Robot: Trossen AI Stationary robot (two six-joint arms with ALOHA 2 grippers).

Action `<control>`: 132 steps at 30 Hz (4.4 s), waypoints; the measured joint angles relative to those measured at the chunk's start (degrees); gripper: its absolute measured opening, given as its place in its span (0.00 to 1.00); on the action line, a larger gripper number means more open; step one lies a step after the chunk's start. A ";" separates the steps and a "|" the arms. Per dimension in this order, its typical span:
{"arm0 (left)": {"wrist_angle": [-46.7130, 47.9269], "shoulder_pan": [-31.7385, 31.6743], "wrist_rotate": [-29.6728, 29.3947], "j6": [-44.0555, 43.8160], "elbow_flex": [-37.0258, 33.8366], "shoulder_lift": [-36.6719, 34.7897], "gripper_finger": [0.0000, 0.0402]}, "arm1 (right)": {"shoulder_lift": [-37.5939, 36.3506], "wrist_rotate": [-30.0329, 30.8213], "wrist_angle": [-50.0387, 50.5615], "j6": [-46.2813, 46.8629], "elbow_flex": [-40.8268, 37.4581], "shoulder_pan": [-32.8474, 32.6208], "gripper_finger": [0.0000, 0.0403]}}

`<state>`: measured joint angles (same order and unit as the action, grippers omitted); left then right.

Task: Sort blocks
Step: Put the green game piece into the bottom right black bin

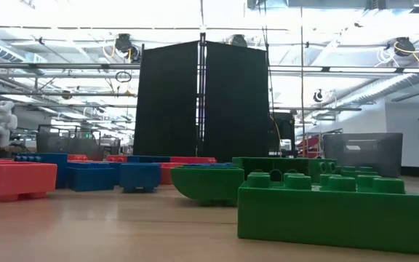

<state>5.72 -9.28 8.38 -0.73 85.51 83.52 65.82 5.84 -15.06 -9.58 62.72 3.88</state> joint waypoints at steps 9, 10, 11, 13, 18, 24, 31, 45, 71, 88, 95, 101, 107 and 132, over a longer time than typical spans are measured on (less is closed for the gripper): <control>-1.16 0.31 6.46 -0.48 0.00 0.07 0.11 | 1.63 -2.09 0.12 0.88 -0.02 -0.02 0.85; -1.37 0.46 7.22 -0.48 0.00 0.07 0.11 | 1.62 -2.98 -0.26 0.93 -0.02 -0.02 0.85; -1.59 0.68 8.08 -0.46 0.00 0.07 0.11 | 1.62 -3.89 -0.61 0.96 -0.02 -0.02 0.85; -1.84 1.07 8.94 -0.44 0.00 0.05 0.11 | 1.62 -5.67 -1.21 0.96 -0.02 -0.02 0.85; -2.32 1.22 9.07 -0.48 0.00 0.45 0.11 | 1.62 -7.73 -1.45 0.98 -0.02 -0.02 0.83; -2.37 1.22 9.07 -0.44 0.00 0.46 0.11 | 1.62 -7.71 -1.43 1.36 -0.02 -0.22 0.76; -2.36 1.22 9.05 -0.44 0.00 0.46 0.11 | 1.62 -10.15 -1.41 1.42 -0.02 -0.22 0.52; -4.54 1.27 10.03 -0.39 0.07 2.52 0.12 | 1.35 -15.02 -0.01 1.44 -0.04 -0.17 0.19; 11.70 -1.23 0.01 3.42 -0.02 2.75 0.68 | -2.89 -8.85 7.64 3.54 0.03 -0.44 0.19; 28.10 -1.11 -3.10 8.79 -0.02 2.69 0.68 | -13.85 -2.90 69.99 62.23 0.00 -26.87 0.19; 28.28 -1.13 -3.13 8.96 -0.02 2.65 0.68 | -5.48 -1.31 73.63 83.62 0.00 -45.47 0.19; 28.28 -1.11 -3.32 8.96 -0.02 2.65 0.68 | 6.52 -1.91 72.82 93.53 0.00 -56.45 0.19; 28.27 -1.11 -3.32 8.95 -0.02 2.65 0.68 | 13.70 -4.70 70.48 99.08 0.00 -60.89 0.19; 30.86 -1.09 -3.32 8.52 -0.02 2.61 0.68 | 10.72 8.07 94.84 104.48 7.74 -54.73 0.49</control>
<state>36.58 -10.37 5.06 7.79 85.49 86.13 76.54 13.90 79.78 94.90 70.45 -50.85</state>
